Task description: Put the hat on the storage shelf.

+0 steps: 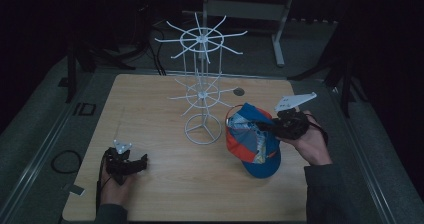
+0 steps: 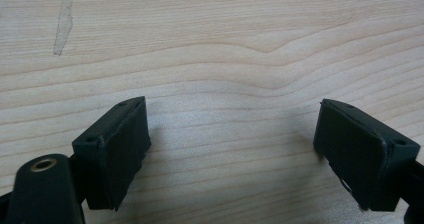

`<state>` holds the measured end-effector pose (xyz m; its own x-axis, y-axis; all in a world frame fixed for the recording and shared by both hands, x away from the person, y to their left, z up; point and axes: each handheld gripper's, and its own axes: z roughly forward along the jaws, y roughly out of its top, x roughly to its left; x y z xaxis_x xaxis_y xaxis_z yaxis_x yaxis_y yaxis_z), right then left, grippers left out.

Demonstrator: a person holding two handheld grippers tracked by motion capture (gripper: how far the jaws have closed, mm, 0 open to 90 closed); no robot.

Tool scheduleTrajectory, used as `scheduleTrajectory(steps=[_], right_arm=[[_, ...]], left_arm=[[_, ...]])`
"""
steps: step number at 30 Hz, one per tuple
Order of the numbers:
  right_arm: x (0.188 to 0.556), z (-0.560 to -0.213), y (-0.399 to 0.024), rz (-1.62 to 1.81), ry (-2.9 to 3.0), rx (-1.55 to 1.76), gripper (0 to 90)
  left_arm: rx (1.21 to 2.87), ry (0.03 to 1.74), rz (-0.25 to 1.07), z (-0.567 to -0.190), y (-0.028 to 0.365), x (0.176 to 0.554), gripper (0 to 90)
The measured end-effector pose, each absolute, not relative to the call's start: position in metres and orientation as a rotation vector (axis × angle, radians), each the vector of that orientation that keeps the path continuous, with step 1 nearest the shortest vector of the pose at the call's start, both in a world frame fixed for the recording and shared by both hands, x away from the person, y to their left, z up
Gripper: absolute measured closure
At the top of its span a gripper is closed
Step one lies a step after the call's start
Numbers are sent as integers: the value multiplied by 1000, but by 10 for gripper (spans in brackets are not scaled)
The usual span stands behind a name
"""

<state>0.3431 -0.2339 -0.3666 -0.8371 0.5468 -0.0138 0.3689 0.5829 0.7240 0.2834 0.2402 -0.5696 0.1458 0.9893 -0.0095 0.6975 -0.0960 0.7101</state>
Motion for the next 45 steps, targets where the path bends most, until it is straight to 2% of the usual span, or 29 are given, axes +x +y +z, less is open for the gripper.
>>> scheduleTrajectory(steps=[45], right_arm=[[337,-320,-241,1264,2481,684,878]], left_arm=[[1857,1610,660,-570,240,283,150]])
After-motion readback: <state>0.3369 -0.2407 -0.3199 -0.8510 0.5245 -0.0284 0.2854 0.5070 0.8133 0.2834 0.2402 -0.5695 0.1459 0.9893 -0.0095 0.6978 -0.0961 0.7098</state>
